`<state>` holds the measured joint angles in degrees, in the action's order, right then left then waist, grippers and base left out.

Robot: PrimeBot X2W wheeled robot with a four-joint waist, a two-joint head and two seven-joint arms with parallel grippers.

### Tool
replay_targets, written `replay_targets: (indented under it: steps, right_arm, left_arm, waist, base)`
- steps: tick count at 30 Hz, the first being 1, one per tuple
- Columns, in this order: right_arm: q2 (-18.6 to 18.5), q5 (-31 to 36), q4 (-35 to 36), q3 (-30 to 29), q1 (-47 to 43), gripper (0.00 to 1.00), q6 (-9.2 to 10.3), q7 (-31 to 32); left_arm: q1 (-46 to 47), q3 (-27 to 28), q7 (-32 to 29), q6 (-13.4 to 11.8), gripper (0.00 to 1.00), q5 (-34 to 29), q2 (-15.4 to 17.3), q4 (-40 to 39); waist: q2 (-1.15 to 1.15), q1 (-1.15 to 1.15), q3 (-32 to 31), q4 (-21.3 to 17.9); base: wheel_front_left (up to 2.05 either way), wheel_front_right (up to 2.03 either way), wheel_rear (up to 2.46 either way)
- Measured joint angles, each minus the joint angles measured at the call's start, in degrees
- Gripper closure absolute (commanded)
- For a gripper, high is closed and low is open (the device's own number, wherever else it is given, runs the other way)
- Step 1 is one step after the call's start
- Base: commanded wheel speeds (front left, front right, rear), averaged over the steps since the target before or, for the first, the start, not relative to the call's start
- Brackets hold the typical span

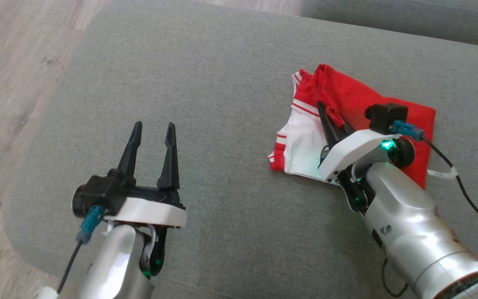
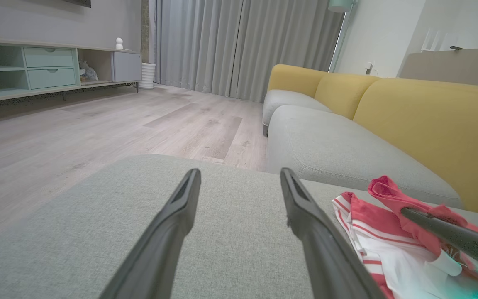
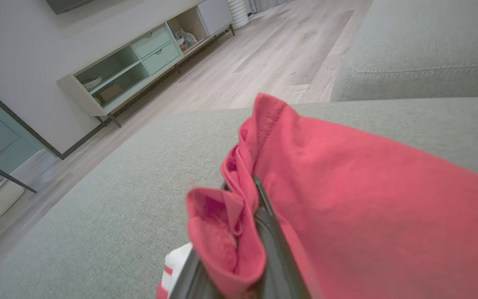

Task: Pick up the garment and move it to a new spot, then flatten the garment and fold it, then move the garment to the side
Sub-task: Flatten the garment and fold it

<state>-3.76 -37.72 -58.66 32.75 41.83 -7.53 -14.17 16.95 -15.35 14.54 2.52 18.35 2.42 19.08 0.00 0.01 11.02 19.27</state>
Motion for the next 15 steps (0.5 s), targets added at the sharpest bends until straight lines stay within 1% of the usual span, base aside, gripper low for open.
replay_targets:
  steps: [4, 5, 6, 7, 10, 15]
  right_arm:
    - [-0.08, -1.51, 0.01, 3.39, -0.02, 1.0, 0.0, -0.03]
    - [-0.19, -2.08, 0.78, 5.03, -0.17, 0.9, 0.0, -0.02]
    - [-0.29, -2.88, 1.78, 6.66, -0.33, 0.2, 0.0, -0.02]
    - [-0.25, -3.47, 2.42, 7.89, -0.35, 0.0, 0.0, -0.02]
    - [-0.24, -4.54, 4.08, 10.96, -0.47, 0.0, 0.0, -0.03]
    - [-0.3, -7.98, 7.34, 13.1, -1.73, 0.0, 0.0, -0.03]
  left_arm:
    - [0.18, -0.37, 0.0, 0.0, 0.0, 0.0, 0.0, 0.02]
    - [0.18, -0.36, 0.0, 0.0, 0.0, 0.0, 0.0, 0.11]
    - [0.18, -0.36, 0.0, 0.0, 0.0, 0.0, -0.01, 0.19]
    - [0.18, -0.32, 0.0, 0.0, 0.0, -0.01, -0.01, 0.24]
    - [0.17, -0.08, 0.0, 0.0, 0.0, -0.16, -0.01, 0.53]
    - [0.07, 0.25, 0.0, 0.0, 0.0, -0.26, -0.01, 0.14]
  waist:
    - [0.0, 0.0, 0.3, 0.74]
    - [0.0, 0.0, 0.21, 0.81]
    - [0.0, 0.0, 0.05, 0.86]
    - [0.0, -0.01, -0.15, 0.82]
    - [0.0, -0.01, -0.83, 0.5]
    - [0.0, -0.01, -1.95, -0.99]
  base:
    - [0.0, 0.0, 0.0]
    - [0.0, 0.0, 0.0]
    - [0.0, 0.0, 0.0]
    - [0.0, 0.0, 0.0]
    - [0.0, 0.0, 0.0]
    - [0.0, 0.0, 0.0]
